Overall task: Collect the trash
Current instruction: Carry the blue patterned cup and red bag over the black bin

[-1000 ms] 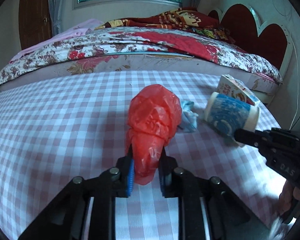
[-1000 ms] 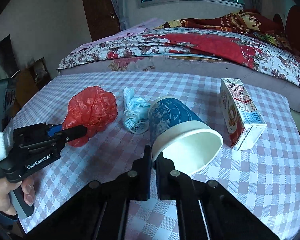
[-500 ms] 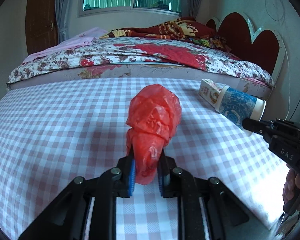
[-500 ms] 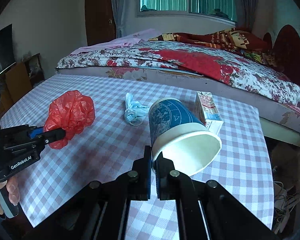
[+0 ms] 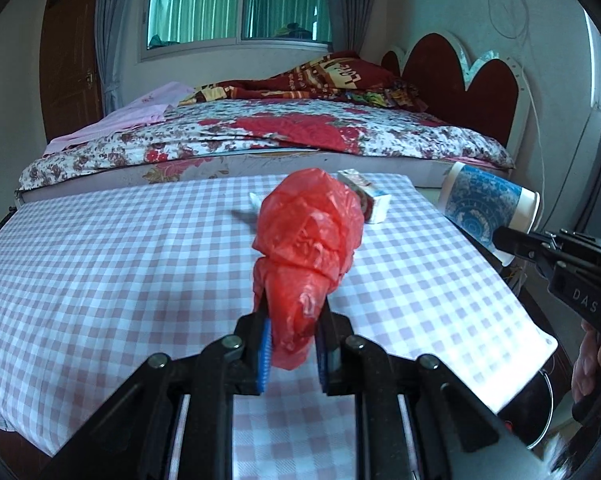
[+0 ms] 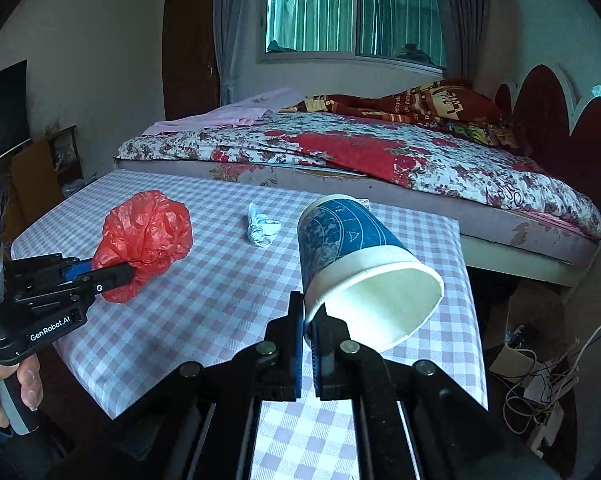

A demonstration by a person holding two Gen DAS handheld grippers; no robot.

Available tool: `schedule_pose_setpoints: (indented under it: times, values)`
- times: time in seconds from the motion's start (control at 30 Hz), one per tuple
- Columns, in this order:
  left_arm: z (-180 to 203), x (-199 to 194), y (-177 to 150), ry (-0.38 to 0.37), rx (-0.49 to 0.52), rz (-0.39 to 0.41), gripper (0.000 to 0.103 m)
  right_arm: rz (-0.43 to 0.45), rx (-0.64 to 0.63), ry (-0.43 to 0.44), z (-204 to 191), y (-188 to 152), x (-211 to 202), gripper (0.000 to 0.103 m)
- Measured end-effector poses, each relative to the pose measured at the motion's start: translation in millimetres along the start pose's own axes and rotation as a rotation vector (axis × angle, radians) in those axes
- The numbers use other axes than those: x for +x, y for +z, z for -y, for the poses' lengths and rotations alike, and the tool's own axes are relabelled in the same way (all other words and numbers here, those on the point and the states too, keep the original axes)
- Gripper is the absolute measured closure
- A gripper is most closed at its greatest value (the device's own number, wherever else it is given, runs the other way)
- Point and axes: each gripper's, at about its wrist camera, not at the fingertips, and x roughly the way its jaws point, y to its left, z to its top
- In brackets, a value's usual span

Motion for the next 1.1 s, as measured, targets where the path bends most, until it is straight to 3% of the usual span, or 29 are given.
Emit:
schedule_pose_setpoints:
  times: [0.67,1.1]
  values:
    - [127,-38,-15,-0.152,0.136,0.042,0.084,0.068,0.064,-0.147,70,-60,-116,0.099]
    - [202,-35,-34,-0.256,0.224,0.011,0.084,0.038,0.136,-0.247,120,-117,-153,0.099]
